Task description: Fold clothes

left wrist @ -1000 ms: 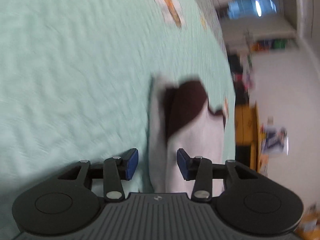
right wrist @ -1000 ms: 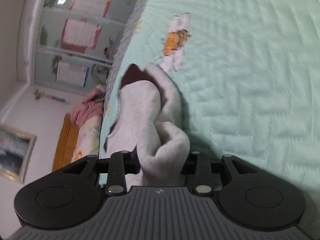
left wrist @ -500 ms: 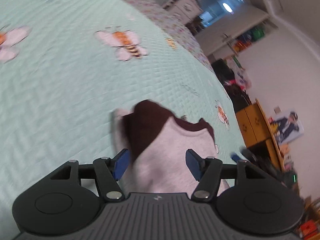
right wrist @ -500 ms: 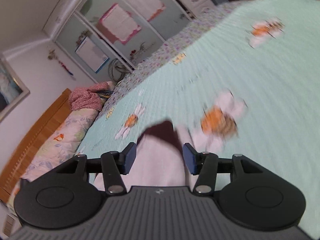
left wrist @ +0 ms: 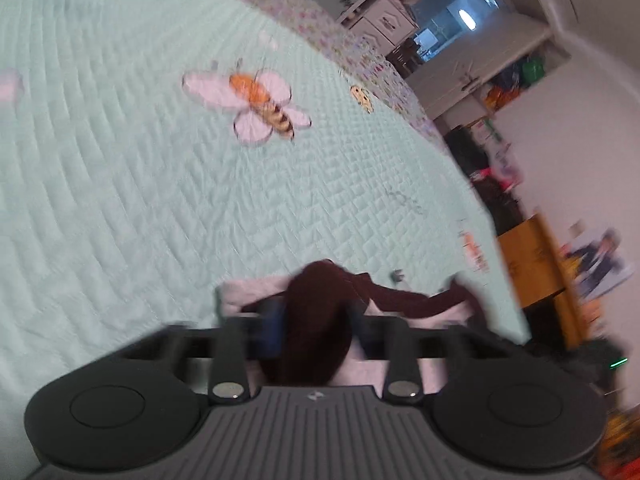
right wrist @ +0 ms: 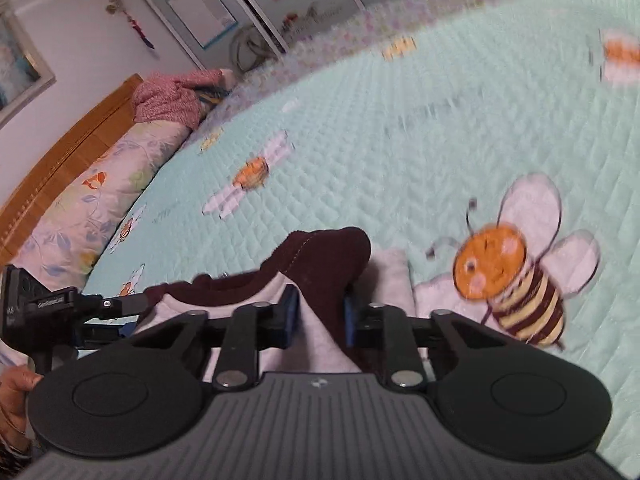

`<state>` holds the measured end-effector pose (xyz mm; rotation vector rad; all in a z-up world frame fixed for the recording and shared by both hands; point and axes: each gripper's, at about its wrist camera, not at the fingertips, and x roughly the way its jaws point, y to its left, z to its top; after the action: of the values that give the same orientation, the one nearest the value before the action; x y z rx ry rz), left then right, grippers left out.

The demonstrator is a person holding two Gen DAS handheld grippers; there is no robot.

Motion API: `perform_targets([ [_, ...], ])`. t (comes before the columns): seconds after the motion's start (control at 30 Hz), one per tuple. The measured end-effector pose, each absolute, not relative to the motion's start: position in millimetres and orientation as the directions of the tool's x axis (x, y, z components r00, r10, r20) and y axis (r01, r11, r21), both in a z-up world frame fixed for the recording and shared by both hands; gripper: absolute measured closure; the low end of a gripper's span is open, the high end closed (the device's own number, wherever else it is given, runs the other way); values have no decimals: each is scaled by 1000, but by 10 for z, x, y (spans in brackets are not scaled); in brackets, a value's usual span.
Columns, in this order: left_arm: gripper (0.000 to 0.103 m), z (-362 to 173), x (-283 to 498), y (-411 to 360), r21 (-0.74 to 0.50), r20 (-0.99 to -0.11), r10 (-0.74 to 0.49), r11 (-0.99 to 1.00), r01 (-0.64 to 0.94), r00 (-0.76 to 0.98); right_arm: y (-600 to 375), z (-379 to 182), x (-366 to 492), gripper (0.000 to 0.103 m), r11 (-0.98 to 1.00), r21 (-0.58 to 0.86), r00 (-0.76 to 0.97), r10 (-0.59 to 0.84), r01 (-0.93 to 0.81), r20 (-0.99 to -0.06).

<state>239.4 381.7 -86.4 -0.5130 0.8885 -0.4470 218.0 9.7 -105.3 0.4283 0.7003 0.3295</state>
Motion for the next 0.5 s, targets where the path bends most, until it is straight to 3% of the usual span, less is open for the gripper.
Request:
perform_targets([
  [0.1,77,-731,2339,3751,-487,-647,-491,855,180,583,238,-730,2031,84,916,320,779,379,-240,-500],
  [0.17,74,-870,2427,3701,-443,-706,-459,880,170,539,250,-814,2164,83,931,291,762,351,-221,-544],
  [0.23,66,-987,2474,3722,-460,-717,-458,877,137,525,169,-1124,2367,72,930,341,693,336,-137,-638],
  [0.27,64,-986,2461,3744,-462,-710,-456,877,133,537,116,-1238,2384,66,916,388,684,349,-103,-641],
  [0.37,55,-881,2385,3810,-461,-687,-435,880,114,582,-116,-1237,2225,52,854,520,736,374,-36,-564],
  [0.5,54,-588,2183,3911,-464,-641,-367,885,42,674,-339,-1006,1946,50,775,632,812,361,12,-459],
])
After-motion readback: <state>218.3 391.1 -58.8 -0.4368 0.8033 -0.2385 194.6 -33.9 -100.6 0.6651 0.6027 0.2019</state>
